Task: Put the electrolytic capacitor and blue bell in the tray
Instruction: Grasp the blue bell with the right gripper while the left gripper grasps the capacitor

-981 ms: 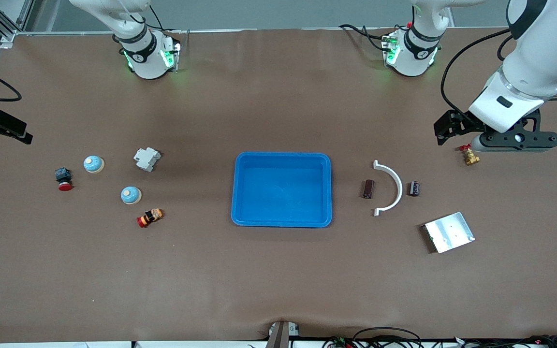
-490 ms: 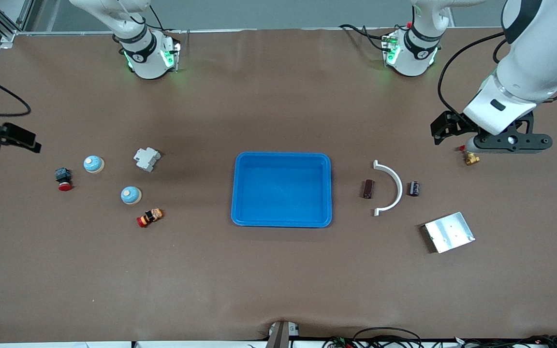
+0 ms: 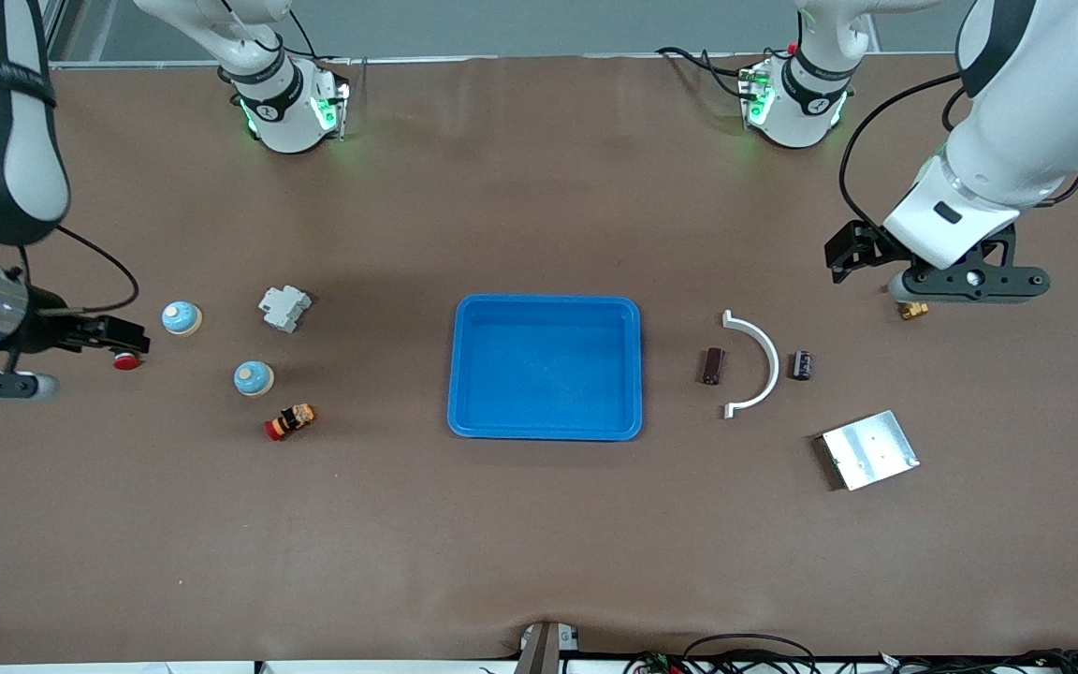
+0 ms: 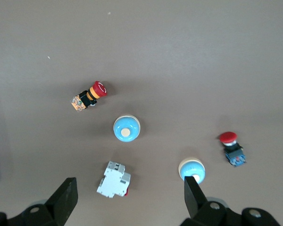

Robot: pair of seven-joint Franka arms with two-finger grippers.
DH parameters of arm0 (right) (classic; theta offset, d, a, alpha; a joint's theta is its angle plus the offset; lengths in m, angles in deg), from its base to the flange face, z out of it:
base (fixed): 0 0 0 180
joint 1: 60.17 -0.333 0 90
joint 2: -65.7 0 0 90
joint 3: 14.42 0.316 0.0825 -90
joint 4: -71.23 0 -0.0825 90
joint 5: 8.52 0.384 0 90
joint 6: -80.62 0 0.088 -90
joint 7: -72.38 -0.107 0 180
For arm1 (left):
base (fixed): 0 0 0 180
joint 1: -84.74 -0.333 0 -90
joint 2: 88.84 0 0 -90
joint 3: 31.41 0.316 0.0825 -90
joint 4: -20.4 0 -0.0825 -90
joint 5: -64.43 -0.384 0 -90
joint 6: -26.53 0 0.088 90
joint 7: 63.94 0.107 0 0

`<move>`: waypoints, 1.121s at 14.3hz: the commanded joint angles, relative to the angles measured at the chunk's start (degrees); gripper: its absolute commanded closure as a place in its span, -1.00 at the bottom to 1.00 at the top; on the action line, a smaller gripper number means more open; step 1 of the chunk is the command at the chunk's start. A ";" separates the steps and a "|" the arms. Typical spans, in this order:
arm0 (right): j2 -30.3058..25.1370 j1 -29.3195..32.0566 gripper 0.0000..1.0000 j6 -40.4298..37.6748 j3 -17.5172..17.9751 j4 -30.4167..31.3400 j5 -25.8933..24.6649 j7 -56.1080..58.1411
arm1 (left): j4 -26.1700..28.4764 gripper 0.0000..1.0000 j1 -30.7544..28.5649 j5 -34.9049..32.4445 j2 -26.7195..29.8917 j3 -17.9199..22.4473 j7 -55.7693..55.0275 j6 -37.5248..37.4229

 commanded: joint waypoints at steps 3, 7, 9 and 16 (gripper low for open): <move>3.27 -3.64 -1.00 11.21 0.19 7.38 -0.61 0.03 | 7.92 -1.00 -0.77 -0.77 1.24 -0.42 0.20 6.32; 4.58 -5.57 -1.00 20.11 0.10 13.83 -2.18 0.21 | 15.75 -1.00 -0.77 -3.58 3.00 -0.42 0.37 15.11; 5.99 -5.75 -1.00 23.44 0.10 15.14 -4.64 0.12 | 16.99 -1.00 -0.86 -3.58 2.38 -0.42 0.46 16.97; 7.57 -8.65 -1.00 38.75 -2.62 24.55 -4.91 0.20 | 22.70 -1.00 -3.40 -3.85 -3.06 -0.42 0.46 28.21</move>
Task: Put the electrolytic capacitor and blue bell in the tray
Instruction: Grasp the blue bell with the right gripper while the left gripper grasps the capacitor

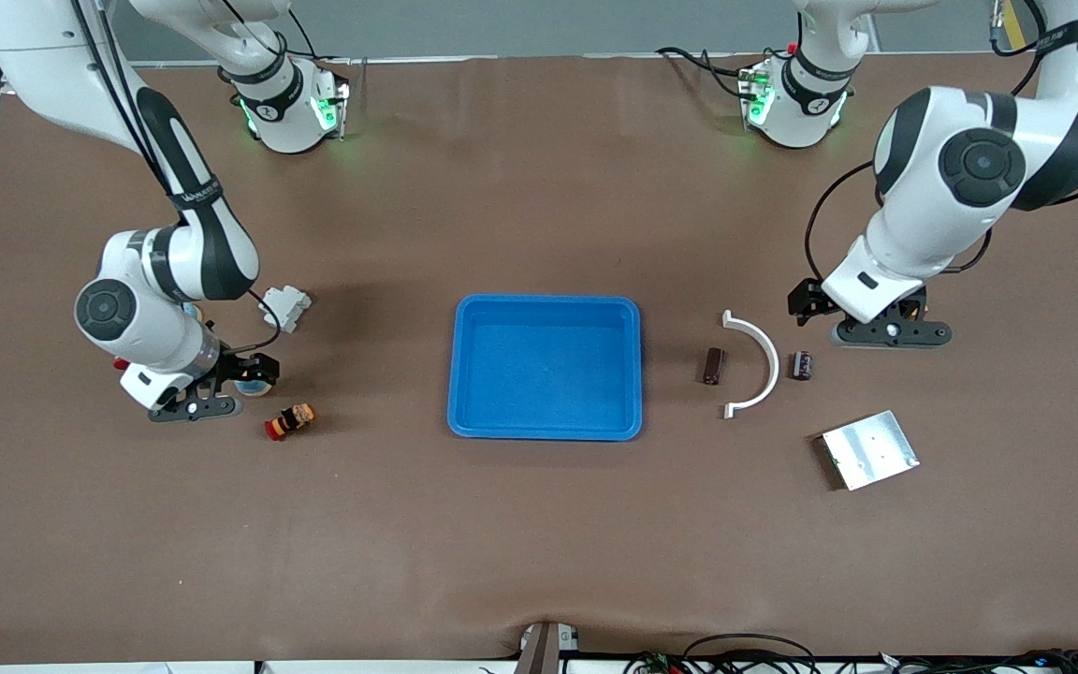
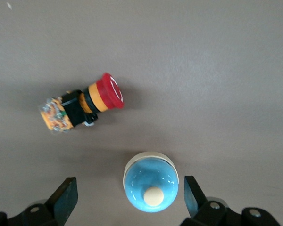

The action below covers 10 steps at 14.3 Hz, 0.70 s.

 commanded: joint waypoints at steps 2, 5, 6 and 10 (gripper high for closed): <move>0.15 -2.00 -1.00 1.14 -3.54 0.80 -1.17 0.26 | 3.20 -1.00 -1.68 -1.15 -2.73 -0.49 0.33 6.95; 2.34 -2.79 -1.00 3.33 -4.68 0.80 -1.08 0.26 | 5.31 -1.00 -2.12 -2.46 -5.72 -0.40 0.42 12.66; 3.04 -2.71 -1.00 4.30 -4.69 1.06 -0.99 0.26 | 5.58 -1.00 -2.29 -3.86 -6.86 -0.40 0.42 13.81; 3.66 -3.41 -1.00 4.31 -4.51 1.24 -0.38 -0.18 | 5.76 -1.00 -3.35 -6.68 -10.64 -0.40 0.42 17.32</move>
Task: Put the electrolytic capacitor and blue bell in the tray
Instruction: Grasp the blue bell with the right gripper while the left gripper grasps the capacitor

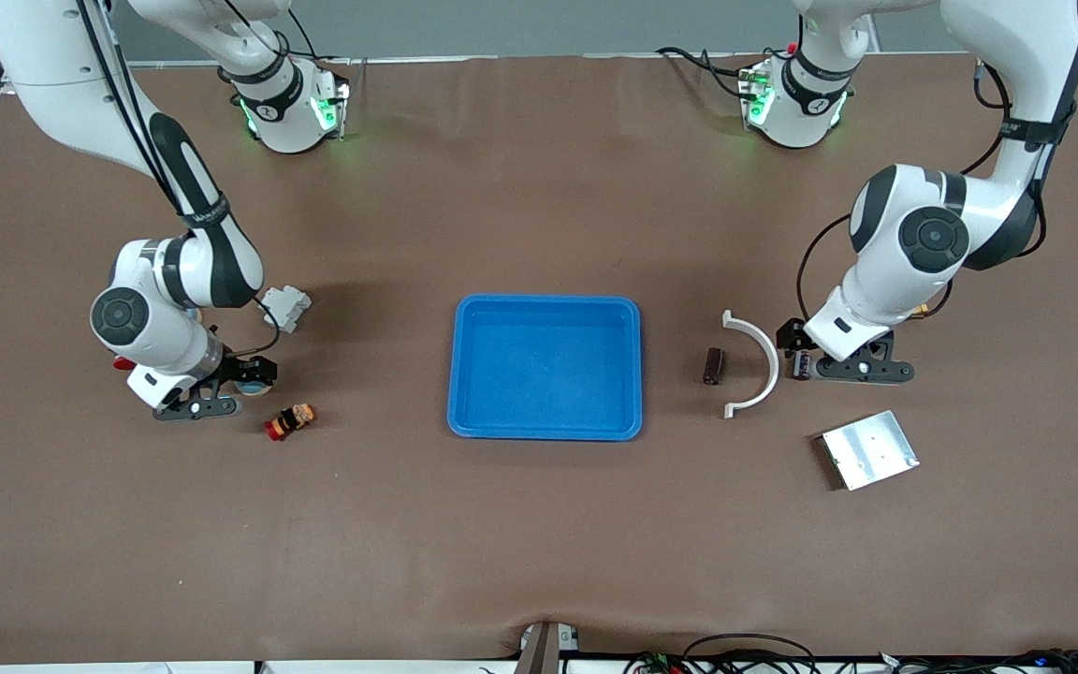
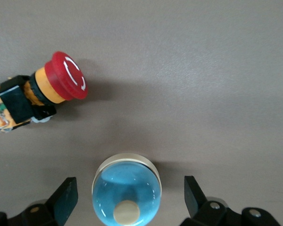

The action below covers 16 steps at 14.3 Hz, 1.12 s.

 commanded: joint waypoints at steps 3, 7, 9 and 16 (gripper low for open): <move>0.30 -1.70 -1.00 0.61 -0.81 0.55 -0.27 -0.46 | 0.27 -1.00 -1.22 -1.66 -4.81 -0.41 0.32 5.68; 0.56 -1.88 -1.00 0.61 -0.81 0.55 -0.27 -0.37 | 0.36 -1.00 -3.32 -7.54 -7.71 -0.41 0.32 7.00; 0.91 -1.79 -1.00 0.87 -0.81 0.55 -0.27 -0.28 | 0.36 -1.00 -4.29 -10.36 -9.90 -0.41 0.32 9.10; 1.44 -1.17 -0.43 0.96 -0.81 0.64 -0.27 -0.46 | 1.24 -1.00 -5.70 -11.07 -12.64 -0.41 -1.79 12.28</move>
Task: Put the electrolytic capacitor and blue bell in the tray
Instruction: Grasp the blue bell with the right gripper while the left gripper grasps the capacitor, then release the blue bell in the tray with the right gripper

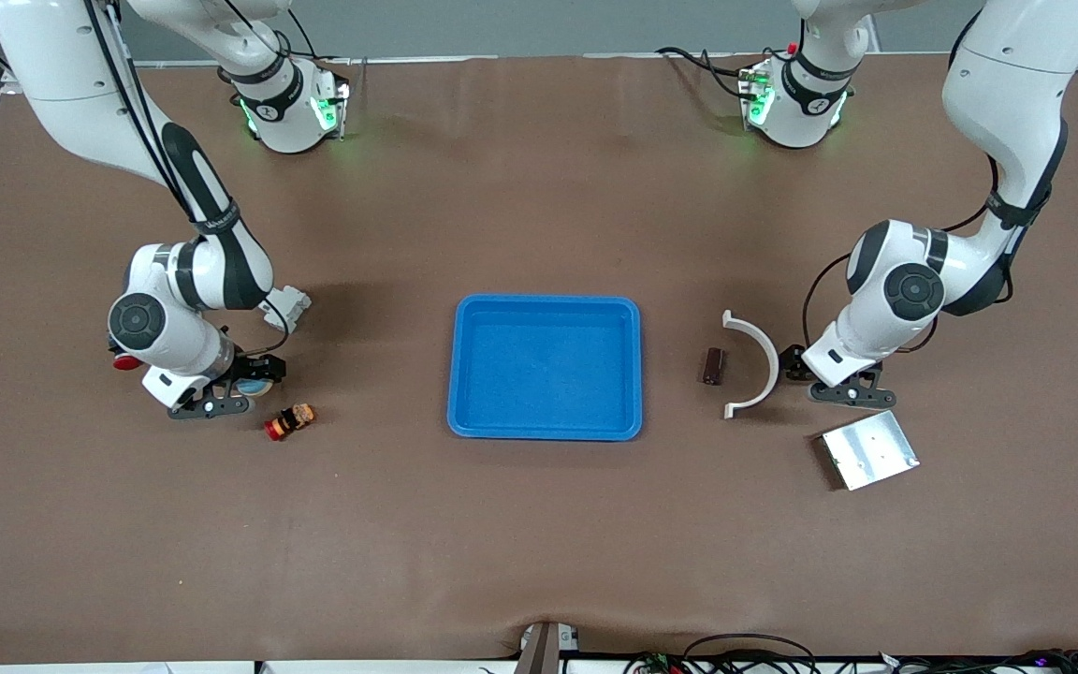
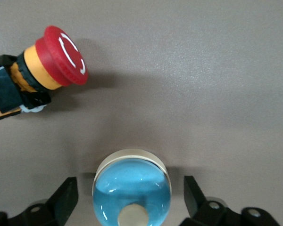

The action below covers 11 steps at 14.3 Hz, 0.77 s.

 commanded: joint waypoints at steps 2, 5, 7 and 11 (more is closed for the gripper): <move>-0.05 -0.13 0.10 0.56 -0.31 0.24 -0.01 -0.78 | 1.12 -1.00 -0.41 -1.33 0.17 -0.44 -1.63 1.01; -0.40 -0.31 0.73 -0.32 -0.22 0.24 1.04 -0.96 | 2.00 -1.00 -0.49 -1.24 0.35 -0.44 -1.72 1.01; -1.54 -1.88 0.87 -4.33 -0.04 -0.81 1.22 -1.92 | 2.52 -1.00 -0.49 -1.33 0.52 -0.44 -1.81 1.01; -4.52 -5.31 1.00 -10.94 0.04 -3.88 1.31 -2.10 | 2.61 -1.00 -0.93 -1.33 0.35 -0.35 -1.81 1.01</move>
